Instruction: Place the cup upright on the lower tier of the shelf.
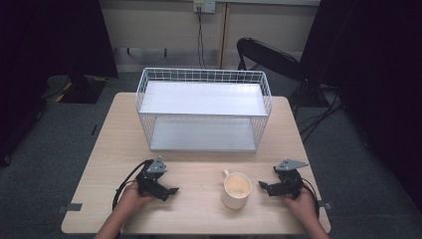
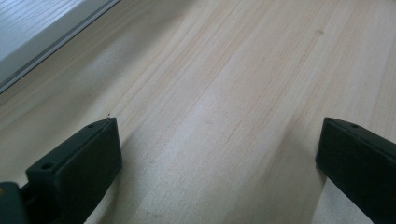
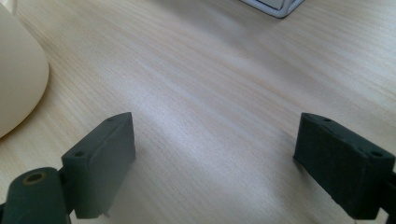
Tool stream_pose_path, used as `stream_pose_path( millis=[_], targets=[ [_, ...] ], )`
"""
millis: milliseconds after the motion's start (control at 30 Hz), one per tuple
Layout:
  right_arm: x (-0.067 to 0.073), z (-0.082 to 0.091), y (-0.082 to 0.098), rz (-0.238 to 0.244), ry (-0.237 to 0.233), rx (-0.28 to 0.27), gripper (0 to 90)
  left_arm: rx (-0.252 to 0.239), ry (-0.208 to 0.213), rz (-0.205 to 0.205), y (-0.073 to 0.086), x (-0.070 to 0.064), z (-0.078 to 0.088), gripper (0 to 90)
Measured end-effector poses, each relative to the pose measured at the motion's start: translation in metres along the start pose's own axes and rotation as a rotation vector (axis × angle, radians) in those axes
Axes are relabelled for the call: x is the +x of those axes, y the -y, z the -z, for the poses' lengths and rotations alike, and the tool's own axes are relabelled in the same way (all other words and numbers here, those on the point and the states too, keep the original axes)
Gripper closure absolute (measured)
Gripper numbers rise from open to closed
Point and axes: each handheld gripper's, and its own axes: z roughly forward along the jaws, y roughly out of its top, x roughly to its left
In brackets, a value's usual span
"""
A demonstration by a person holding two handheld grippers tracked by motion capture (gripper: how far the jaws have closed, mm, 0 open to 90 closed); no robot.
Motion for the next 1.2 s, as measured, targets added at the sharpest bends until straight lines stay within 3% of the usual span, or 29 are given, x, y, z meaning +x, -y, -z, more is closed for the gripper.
stream_pose_path(
  millis=[233, 400, 500, 767, 833, 1200],
  targets=[
    [0.004, 0.002, 0.001, -0.019, 0.023, 0.011, 12.3, 0.0, -0.003, 0.003, 0.0, 0.0, 0.0, 0.0],
    [0.009, 0.007, -0.003, 0.019, 0.004, 0.056, 14.8, 0.0, -0.003, 0.003, 0.0, 0.0, 0.0, 0.0],
    [0.013, 0.01, -0.007, 0.018, -0.023, 0.08, 17.0, 0.0, -0.003, 0.003, 0.0, 0.0, 0.0, 0.0],
    [0.017, 0.029, -0.029, -0.011, -0.046, 0.057, 19.9, 0.0, -0.003, 0.004, 0.0, 0.0, 0.0, 0.0],
    [0.017, 0.036, -0.036, -0.017, -0.072, 0.044, 21.9, 0.0, -0.003, 0.003, 0.0, 0.0, 0.0, 0.0],
    [0.025, 0.059, -0.062, 0.042, -0.095, 0.009, 23.9, 0.0, -0.003, 0.003, 0.0, 0.0, 0.0, 0.0]
  ],
)
